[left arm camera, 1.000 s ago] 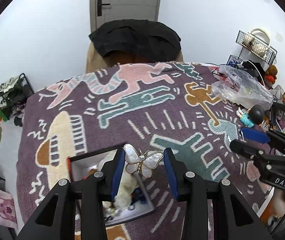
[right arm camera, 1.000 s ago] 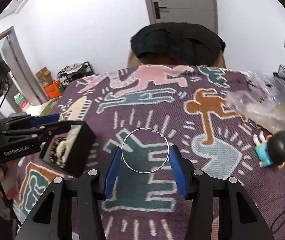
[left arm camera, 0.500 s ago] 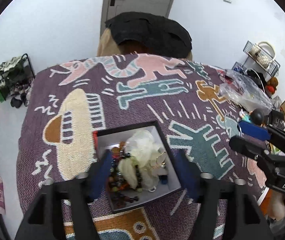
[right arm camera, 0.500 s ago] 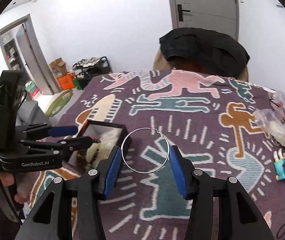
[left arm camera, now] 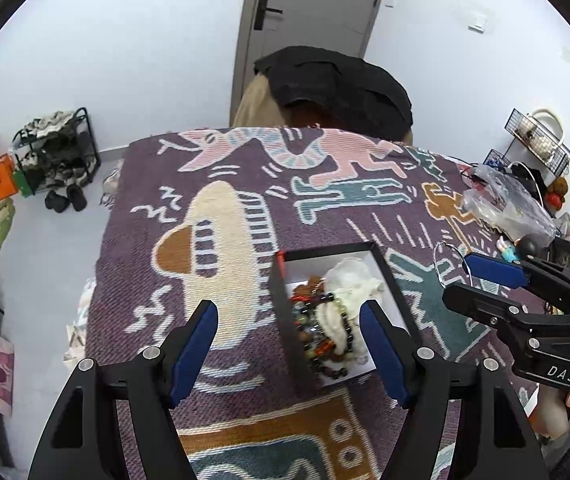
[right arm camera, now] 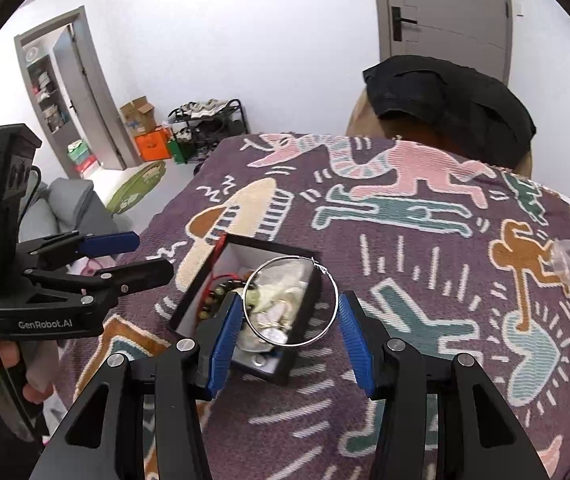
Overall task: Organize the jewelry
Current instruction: 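Carry the butterfly brooch and silver hoop into the black box and open both tools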
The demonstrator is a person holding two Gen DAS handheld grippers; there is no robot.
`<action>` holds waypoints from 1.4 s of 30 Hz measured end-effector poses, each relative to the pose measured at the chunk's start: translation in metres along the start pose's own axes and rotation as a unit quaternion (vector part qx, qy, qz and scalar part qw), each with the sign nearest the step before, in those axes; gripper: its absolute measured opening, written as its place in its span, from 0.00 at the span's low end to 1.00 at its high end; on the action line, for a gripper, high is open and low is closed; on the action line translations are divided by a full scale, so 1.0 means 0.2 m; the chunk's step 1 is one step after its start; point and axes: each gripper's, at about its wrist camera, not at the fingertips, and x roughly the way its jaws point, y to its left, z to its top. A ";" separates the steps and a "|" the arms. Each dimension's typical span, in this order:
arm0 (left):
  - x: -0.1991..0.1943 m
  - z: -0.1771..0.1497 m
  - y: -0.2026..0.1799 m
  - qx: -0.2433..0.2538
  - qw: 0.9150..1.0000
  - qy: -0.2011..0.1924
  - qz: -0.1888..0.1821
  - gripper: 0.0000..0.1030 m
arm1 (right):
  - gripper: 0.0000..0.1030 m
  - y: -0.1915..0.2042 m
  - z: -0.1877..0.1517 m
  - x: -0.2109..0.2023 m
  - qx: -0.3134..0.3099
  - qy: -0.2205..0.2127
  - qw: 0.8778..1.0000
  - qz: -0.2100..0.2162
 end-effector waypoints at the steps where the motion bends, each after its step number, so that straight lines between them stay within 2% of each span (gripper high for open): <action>1: 0.00 -0.01 0.02 -0.002 1.000 0.000 0.000 0.72 | 0.48 0.01 0.00 0.01 -0.002 0.001 1.000 0.002; 7: 0.01 -0.04 0.14 -0.032 0.999 0.003 0.003 0.72 | 0.50 0.11 0.05 0.09 -0.016 0.007 1.000 0.004; 8: 0.00 -0.04 0.16 -0.034 0.999 0.003 0.003 0.72 | 0.52 0.12 0.06 0.10 -0.017 0.008 1.000 0.004; 10: -0.01 -0.05 0.16 -0.034 0.999 0.001 0.003 0.72 | 0.70 0.11 0.06 0.11 -0.010 0.012 1.000 0.011; 12: -0.02 -0.04 0.16 -0.033 0.999 -0.002 0.003 0.72 | 0.73 0.10 0.05 0.09 -0.003 0.003 1.000 0.013; 23: -0.10 -0.01 0.06 -0.025 0.999 -0.030 -0.006 0.72 | 0.73 -0.05 -0.05 -0.03 0.033 0.001 0.999 0.007; 29: -0.16 -0.01 -0.03 -0.009 0.999 -0.046 -0.002 0.79 | 0.73 -0.12 -0.10 -0.13 0.044 -0.013 0.999 0.006; 35: -0.26 -0.02 -0.13 0.005 0.998 -0.069 -0.001 0.81 | 0.74 -0.20 -0.14 -0.25 0.069 -0.033 0.997 0.011; 37: -0.30 -0.03 -0.16 0.011 0.997 -0.080 0.001 0.86 | 0.87 -0.23 -0.16 -0.30 0.079 -0.043 0.996 0.012; 39: -0.35 -0.04 -0.20 0.016 0.995 -0.096 0.002 0.96 | 0.96 -0.25 -0.18 -0.36 0.094 -0.058 0.994 0.011; 42: -0.42 -0.05 -0.25 0.025 0.993 -0.115 0.001 1.00 | 1.00 -0.27 -0.20 -0.44 0.108 -0.078 0.991 0.002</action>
